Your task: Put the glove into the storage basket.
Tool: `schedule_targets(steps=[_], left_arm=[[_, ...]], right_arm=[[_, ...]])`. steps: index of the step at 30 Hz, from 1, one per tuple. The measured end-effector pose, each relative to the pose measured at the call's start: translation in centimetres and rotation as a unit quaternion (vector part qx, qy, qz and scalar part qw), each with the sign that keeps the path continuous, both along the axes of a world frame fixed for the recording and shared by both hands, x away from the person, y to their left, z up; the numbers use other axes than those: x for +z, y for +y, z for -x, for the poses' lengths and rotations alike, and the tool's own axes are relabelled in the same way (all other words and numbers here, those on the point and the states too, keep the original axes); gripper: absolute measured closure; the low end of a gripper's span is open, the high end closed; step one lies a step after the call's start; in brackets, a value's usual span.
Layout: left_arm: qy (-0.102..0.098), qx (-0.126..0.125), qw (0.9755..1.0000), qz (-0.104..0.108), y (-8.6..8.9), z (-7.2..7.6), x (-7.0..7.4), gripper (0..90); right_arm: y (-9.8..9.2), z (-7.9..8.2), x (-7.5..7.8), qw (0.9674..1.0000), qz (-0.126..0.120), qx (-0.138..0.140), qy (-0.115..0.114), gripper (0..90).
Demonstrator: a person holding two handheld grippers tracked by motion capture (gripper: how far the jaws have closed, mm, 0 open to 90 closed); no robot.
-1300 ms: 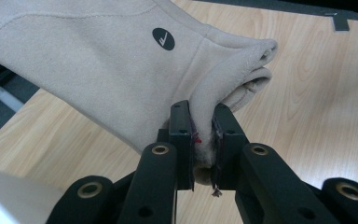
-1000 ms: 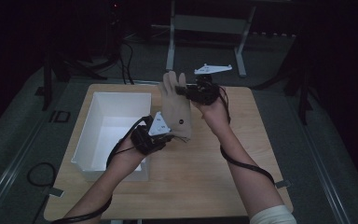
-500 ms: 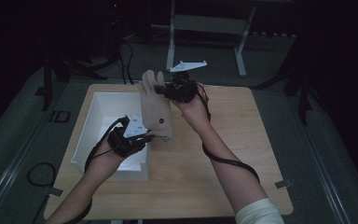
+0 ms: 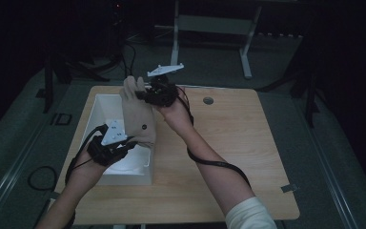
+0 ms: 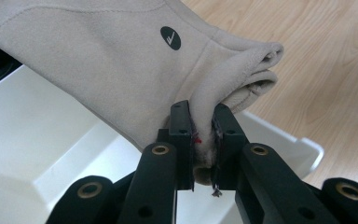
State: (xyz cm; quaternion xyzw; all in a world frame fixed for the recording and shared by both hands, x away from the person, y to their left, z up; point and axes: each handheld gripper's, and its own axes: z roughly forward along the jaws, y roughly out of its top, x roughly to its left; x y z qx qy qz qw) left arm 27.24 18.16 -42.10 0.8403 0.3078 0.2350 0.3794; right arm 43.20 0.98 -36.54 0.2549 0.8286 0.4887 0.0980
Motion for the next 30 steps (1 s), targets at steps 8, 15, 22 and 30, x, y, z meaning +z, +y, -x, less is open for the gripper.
schedule_targets(steps=[8, 15, 22, 30], left_arm=[[0.010, 0.023, 0.9997, 0.003, 1.6, 0.5, -1.0, 81.8], [0.024, 0.038, 0.9990, -0.003, 1.9, 0.4, -2.5, 81.8], [0.048, 0.046, 0.9978, -0.005, 1.7, 0.0, -4.8, 81.7], [0.069, 0.056, 0.9960, -0.003, 1.8, 0.0, -7.1, 81.7]], right_arm=[[2.3, 0.0, -0.8, 0.9998, 0.007, 0.016, 0.006, 80.2], [3.3, -0.2, -2.3, 0.9996, 0.014, 0.018, 0.015, 80.2], [3.8, -0.5, -4.3, 0.9988, 0.037, 0.018, 0.025, 80.1], [4.5, -1.5, -7.5, 0.9955, 0.064, 0.023, 0.066, 79.8]])
